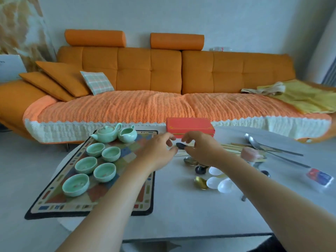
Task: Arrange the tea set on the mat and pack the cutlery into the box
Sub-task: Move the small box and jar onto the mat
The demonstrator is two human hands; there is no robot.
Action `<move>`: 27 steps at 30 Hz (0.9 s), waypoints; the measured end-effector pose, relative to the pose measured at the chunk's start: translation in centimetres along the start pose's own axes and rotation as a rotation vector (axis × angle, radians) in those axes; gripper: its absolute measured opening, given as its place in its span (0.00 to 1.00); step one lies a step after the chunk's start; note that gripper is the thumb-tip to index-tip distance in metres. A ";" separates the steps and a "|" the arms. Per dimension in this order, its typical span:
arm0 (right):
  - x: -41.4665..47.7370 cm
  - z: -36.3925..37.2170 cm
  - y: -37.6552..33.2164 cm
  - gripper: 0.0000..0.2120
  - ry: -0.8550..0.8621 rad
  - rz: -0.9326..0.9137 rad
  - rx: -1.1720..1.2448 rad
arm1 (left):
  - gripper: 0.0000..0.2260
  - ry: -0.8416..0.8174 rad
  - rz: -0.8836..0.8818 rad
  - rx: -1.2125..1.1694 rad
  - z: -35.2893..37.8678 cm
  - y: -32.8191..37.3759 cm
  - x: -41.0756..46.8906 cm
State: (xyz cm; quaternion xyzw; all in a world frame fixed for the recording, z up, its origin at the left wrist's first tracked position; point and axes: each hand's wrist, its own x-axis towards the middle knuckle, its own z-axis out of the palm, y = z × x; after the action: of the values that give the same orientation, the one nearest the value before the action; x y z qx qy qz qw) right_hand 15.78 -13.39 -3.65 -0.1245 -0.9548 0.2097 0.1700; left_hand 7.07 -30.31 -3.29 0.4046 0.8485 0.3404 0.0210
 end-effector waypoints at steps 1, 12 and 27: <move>-0.6 -0.9 1.2 0.10 0.011 0.016 -0.059 | 0.16 -0.027 0.010 -0.023 1.1 1.1 0.4; -5.8 -7.3 10.2 0.26 -0.138 0.369 -0.366 | 0.23 -0.211 0.061 -0.176 10.3 9.2 3.4; -7.5 -8.7 11.1 0.29 0.223 0.289 0.331 | 0.22 -0.172 0.175 -0.401 13.7 13.1 3.7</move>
State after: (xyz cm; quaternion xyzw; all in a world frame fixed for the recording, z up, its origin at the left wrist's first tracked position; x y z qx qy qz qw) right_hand 27.74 -2.80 -3.17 -0.2526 -0.8551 0.3702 0.2608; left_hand 17.66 -14.23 -5.11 0.4918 0.7208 0.4669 0.1437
